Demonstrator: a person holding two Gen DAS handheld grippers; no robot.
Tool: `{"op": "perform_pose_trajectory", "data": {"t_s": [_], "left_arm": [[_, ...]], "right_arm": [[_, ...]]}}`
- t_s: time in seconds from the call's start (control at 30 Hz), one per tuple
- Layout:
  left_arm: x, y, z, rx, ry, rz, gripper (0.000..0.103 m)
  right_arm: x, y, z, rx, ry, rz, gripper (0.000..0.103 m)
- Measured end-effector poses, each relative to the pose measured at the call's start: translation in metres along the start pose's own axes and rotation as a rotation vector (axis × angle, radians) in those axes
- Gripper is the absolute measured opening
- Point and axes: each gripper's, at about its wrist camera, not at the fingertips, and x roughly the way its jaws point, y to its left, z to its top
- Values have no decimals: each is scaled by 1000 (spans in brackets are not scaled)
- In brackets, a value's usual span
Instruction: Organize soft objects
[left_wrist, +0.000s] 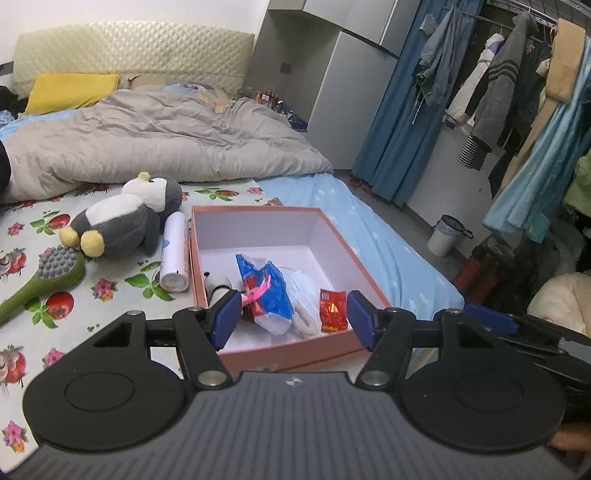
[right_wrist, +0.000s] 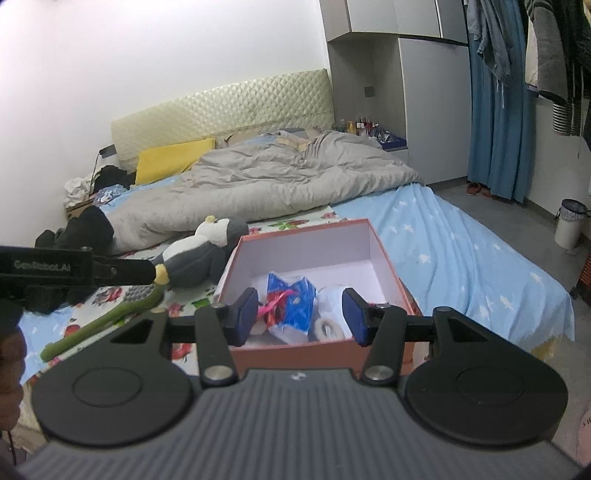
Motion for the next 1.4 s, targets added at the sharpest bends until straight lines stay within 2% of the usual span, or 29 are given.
{"op": "perform_pose_trajectory", "data": {"t_s": [0.23,0.53,1.2,1.23,1.27,1.3,1.33,1.37,1.4], "left_arm": [[-13,1,-22,-9,-1,9,68],[-8,12,-45,-47,26,42,68],[-15,17,-44,-36,17,55,68],[-15,18,-44,-44,20,50,72],[-16,20,-44,-61,22,44,78],[-17,22,-44,-81,18,41,92],[-17,24,-43,-89,12,41,101],[-18,25,-43,-89,8,42,102],[-19,24,-43,-82,12,47,102]], "right_arm": [[-12,6,-19,3,33,11,53],[-5,8,-39,7,52,27,53],[-7,13,-41,-8,57,27,53],[-7,12,-41,-10,58,29,53],[-6,13,-40,-11,60,31,60],[-7,13,-40,-11,61,32,74],[-7,13,-40,-11,62,28,81],[-6,13,-39,-12,64,23,89],[-7,12,-39,-12,61,22,87]]}}
